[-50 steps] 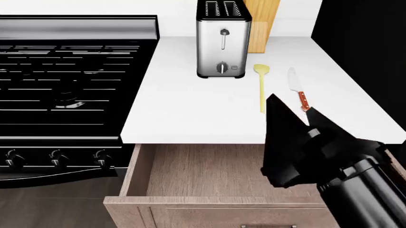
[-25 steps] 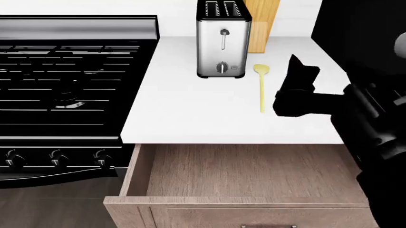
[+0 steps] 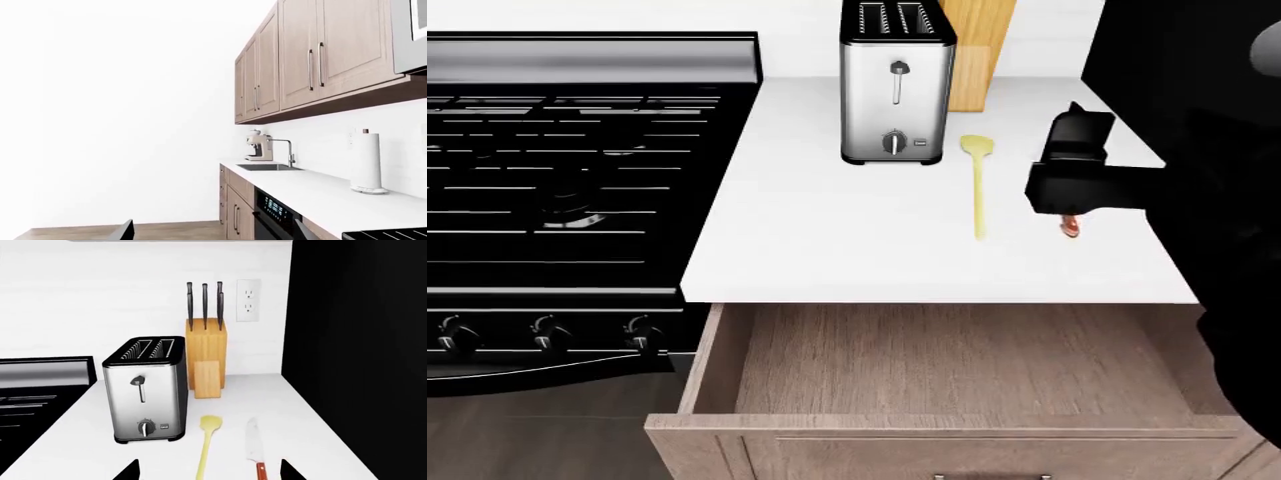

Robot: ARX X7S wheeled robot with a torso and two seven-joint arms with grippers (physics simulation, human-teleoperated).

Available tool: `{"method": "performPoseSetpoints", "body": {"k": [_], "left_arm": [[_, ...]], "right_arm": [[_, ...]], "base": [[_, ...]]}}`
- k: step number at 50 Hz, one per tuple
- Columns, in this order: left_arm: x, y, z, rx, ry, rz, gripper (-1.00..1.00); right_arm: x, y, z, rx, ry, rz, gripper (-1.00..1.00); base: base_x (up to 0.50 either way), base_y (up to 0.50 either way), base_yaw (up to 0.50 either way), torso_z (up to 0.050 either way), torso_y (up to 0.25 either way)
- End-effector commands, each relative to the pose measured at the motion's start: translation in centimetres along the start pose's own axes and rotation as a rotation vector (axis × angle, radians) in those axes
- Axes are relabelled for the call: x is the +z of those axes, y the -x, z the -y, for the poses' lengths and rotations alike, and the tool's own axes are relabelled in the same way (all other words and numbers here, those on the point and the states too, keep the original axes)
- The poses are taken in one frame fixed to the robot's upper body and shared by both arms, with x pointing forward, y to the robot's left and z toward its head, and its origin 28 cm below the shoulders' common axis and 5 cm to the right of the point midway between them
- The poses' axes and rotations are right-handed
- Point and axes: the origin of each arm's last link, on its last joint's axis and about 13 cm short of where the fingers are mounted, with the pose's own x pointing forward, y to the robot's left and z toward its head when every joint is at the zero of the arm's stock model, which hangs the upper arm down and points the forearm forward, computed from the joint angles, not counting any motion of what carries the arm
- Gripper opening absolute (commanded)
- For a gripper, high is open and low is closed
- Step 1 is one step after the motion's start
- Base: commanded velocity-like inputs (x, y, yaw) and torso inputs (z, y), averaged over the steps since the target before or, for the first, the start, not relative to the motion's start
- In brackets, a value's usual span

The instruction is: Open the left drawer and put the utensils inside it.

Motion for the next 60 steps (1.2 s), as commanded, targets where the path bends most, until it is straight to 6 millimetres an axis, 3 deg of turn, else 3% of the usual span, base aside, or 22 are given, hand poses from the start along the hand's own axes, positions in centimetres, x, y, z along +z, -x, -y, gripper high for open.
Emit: {"method": "performPoseSetpoints", "body": {"k": [1, 60], "left_arm": [[-0.11, 0.05, 0.14, -0.002, 0.0, -0.003, 1.0], [-0.11, 0.13, -0.03, 0.013, -0.005, 0.005, 1.0]], "right_arm": [[-0.05, -0.03, 0.22, -0.003, 0.002, -0.001, 1.0], [-0.72, 0.06, 0.28, -0.006, -0.001, -0.035, 1.0]], "base": [[0.3, 0.0, 0.0, 0.0, 0.0], [0.24, 0.0, 0.0, 0.0, 0.001]]}}
